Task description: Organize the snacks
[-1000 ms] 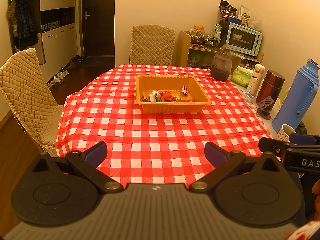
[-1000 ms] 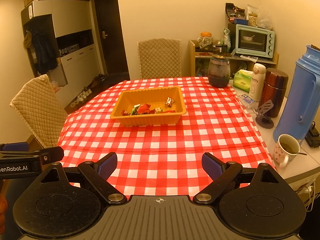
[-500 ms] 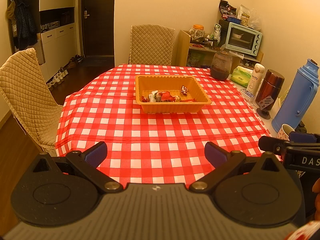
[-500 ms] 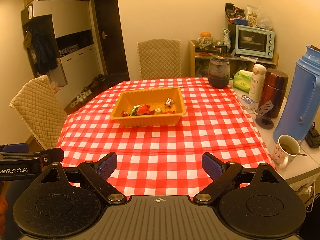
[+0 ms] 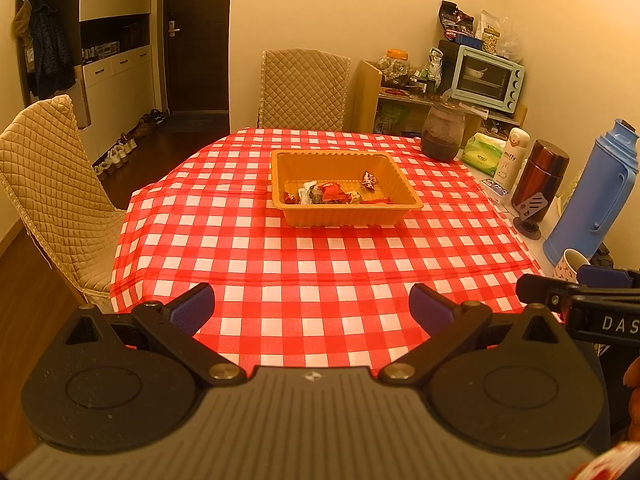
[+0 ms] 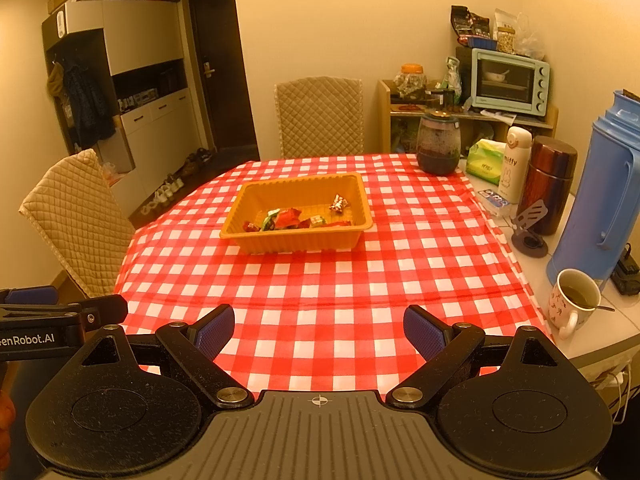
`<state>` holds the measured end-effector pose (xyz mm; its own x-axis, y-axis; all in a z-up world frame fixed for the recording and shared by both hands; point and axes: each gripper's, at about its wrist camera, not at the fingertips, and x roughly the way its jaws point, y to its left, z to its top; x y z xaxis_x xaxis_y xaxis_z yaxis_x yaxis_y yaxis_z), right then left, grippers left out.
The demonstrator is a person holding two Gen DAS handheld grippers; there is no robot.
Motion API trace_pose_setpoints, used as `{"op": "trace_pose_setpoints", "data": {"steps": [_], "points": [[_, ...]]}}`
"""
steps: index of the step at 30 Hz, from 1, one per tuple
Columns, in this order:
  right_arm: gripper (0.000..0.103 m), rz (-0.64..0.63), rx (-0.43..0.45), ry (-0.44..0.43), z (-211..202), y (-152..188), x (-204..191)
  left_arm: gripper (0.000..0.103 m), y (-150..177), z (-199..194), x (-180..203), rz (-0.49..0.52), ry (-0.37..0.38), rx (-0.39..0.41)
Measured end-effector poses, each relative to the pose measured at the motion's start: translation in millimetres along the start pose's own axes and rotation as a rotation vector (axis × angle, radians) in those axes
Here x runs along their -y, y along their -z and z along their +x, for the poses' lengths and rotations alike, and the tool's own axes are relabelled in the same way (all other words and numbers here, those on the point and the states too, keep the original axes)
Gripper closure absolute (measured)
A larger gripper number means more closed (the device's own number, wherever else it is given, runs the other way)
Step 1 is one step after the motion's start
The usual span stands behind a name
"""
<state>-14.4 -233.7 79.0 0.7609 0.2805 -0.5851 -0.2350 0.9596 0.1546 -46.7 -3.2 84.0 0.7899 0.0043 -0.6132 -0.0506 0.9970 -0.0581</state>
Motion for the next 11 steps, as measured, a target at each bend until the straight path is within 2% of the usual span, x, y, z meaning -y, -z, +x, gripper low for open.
{"op": "trace_pose_setpoints", "data": {"steps": [11], "points": [[0.012, 0.003, -0.003, -0.001, 3.7, -0.7, -0.7, 0.0, 3.1, -1.3, 6.8, 0.002, 0.009, 0.014]]}}
